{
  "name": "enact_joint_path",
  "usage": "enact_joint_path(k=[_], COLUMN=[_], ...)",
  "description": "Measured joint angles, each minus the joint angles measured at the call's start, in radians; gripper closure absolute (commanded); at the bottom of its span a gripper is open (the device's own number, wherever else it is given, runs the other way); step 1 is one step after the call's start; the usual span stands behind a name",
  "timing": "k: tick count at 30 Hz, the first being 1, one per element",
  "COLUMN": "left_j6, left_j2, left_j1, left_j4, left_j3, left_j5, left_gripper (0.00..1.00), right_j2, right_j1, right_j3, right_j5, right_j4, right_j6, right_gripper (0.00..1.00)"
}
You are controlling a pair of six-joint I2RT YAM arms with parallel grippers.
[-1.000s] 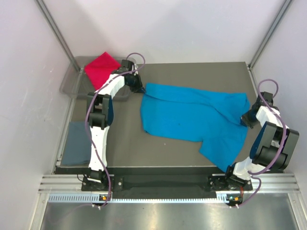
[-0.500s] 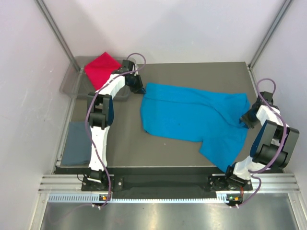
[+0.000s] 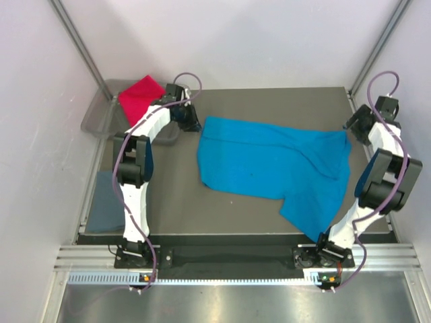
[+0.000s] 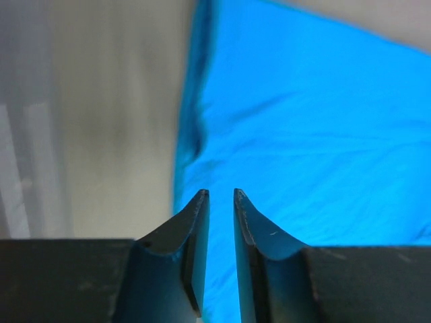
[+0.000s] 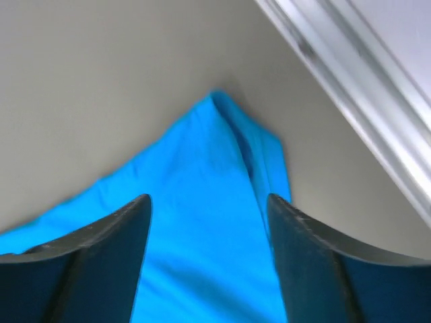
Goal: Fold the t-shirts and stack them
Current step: Fold the tshirt
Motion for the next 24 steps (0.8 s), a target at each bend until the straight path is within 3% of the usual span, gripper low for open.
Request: enact_joint_path(k=[6,14,20,24], left_j6=[-0.030,-0.124,-0.163,-0.176], left_j2=[0.095,0.283,0.286,0.287], left_j1=[-0.045,-0.074,-0.063,-0.063], left_j4=[0.122,0.231,0.254,0.255], left_j3=[0.107,0.187,0.187,0.187], left_j5=[0.076,0.140,0.127,0.118], left_gripper=[0.82,0.88,0.88,0.88], right_j2=[0.178,0.304,0.346,0.374], right_j1=[0.000,0.001,0.001,0.001], right_j3=[0.180,0.277,0.284,0.284], right_j5=[-0.029,-0.034,-0.052,-0.058], right_j4=[0.017,0.000,-0.002,-0.002], right_j6=[-0.034,-0.091,-0.119,-0.125], right_gripper=[0.49,0.50,0.51,0.57])
